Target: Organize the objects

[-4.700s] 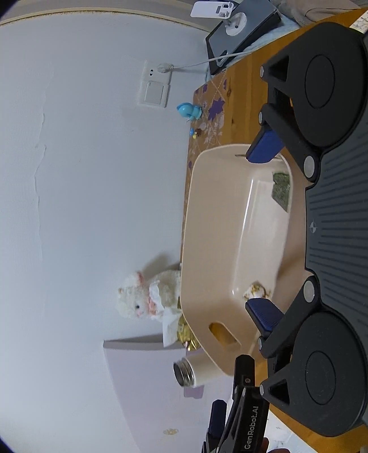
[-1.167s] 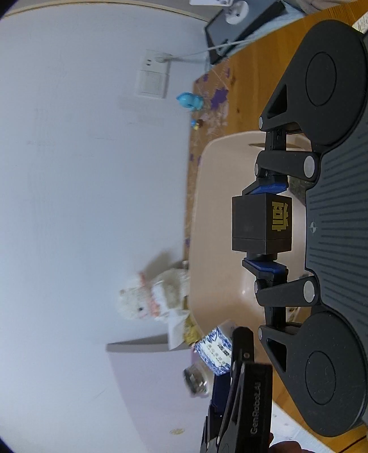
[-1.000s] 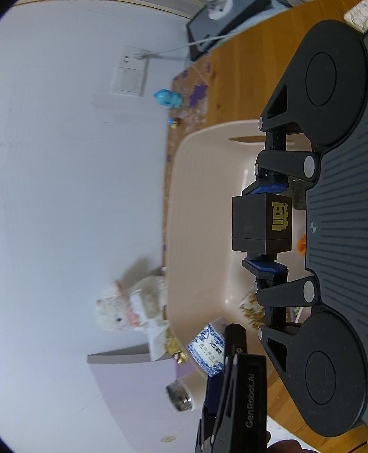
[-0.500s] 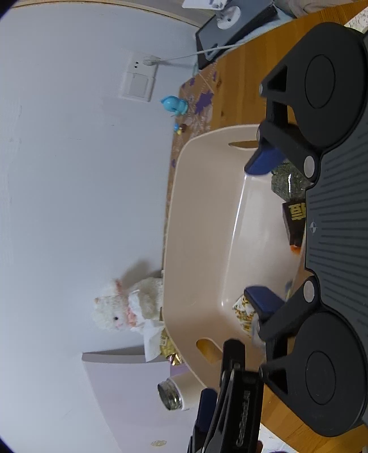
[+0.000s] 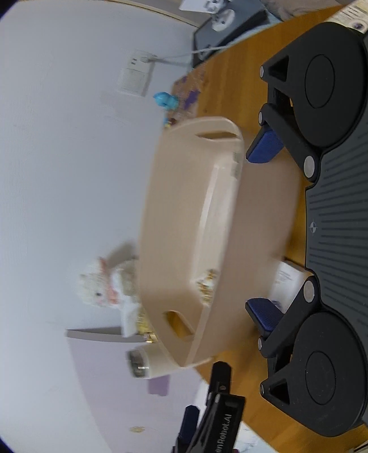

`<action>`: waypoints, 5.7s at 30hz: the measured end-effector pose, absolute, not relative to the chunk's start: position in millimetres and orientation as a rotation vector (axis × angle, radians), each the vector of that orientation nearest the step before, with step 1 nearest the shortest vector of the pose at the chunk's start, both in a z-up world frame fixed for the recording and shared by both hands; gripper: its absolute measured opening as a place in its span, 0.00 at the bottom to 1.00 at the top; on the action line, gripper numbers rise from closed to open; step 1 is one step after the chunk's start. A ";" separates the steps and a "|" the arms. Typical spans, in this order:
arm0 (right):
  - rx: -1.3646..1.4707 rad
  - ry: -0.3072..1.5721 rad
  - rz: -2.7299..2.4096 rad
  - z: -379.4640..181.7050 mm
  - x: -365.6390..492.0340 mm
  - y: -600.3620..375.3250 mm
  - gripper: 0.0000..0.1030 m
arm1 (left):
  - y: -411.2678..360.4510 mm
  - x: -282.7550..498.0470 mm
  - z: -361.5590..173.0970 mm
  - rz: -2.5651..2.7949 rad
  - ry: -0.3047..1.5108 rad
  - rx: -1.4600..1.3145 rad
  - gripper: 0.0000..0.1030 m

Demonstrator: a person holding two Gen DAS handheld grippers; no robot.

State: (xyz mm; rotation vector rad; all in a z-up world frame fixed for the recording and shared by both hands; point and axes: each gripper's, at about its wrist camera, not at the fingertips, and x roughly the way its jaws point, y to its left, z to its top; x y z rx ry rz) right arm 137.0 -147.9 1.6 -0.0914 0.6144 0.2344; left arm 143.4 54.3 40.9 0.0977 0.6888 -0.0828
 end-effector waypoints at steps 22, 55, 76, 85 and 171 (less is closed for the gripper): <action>-0.092 0.822 0.237 -78.3 174.3 -80.2 1.00 | 102.6 180.9 -41.3 0.030 0.835 0.062 0.94; -0.069 0.710 0.197 -90.2 166.6 -159.1 1.00 | 29.9 171.1 -75.4 -0.086 0.833 0.047 0.94; -0.084 0.671 0.248 -83.5 148.9 -146.0 0.55 | 15.1 154.0 -80.9 -0.050 0.705 0.028 0.58; 0.023 0.661 0.256 -67.2 129.3 -163.2 0.55 | 6.6 139.4 -74.9 -0.024 0.686 0.056 0.57; 0.033 0.631 0.194 23.6 44.5 -207.6 1.00 | 6.0 33.2 43.5 -0.021 0.574 0.064 0.88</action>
